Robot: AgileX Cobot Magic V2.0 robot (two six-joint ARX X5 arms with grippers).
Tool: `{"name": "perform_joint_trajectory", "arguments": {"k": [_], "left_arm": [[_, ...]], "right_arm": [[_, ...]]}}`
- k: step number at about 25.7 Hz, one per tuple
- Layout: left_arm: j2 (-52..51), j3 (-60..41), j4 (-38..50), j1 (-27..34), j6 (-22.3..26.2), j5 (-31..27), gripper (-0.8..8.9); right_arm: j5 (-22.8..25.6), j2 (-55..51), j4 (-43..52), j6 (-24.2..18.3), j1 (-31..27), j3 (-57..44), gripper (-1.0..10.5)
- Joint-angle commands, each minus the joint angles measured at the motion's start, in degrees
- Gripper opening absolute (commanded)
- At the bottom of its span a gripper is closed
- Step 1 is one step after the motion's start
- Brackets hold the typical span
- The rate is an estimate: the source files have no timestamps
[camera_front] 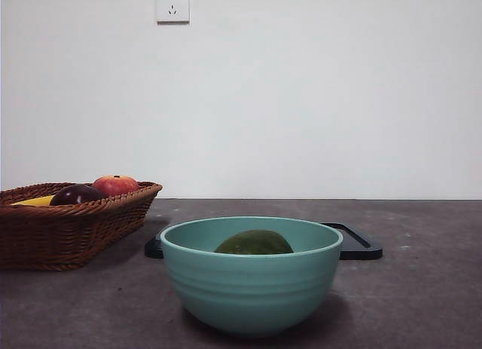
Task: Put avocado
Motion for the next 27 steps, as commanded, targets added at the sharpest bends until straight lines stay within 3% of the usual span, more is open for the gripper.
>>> {"name": "perform_joint_trajectory", "arguments": {"k": [1,10,17,21,27], "left_arm": [[-3.13,-3.1,0.42,-0.63,-1.16,-0.39,5.92],[-5.68,-4.55,1.36,-0.63,-1.27,-0.42,5.92],[-5.68,-4.52,4.85,-0.63,-1.11,-0.42,5.92],[-5.68,-4.52,5.66,-0.63,-1.11,-0.42,5.93],[-5.68,-4.52,6.4,-0.63,-1.14,-0.42,5.93]], "right_arm": [[-0.22,0.15,0.35,1.6,0.26,1.09,5.9],[-0.26,1.09,0.52,3.96,0.48,1.09,5.9],[0.09,7.13,1.84,4.7,4.35,1.09,5.9],[2.1,13.62,2.84,5.79,8.96,1.16,5.9],[12.72,30.1,4.11,6.25,22.95,1.2,5.7]]}}
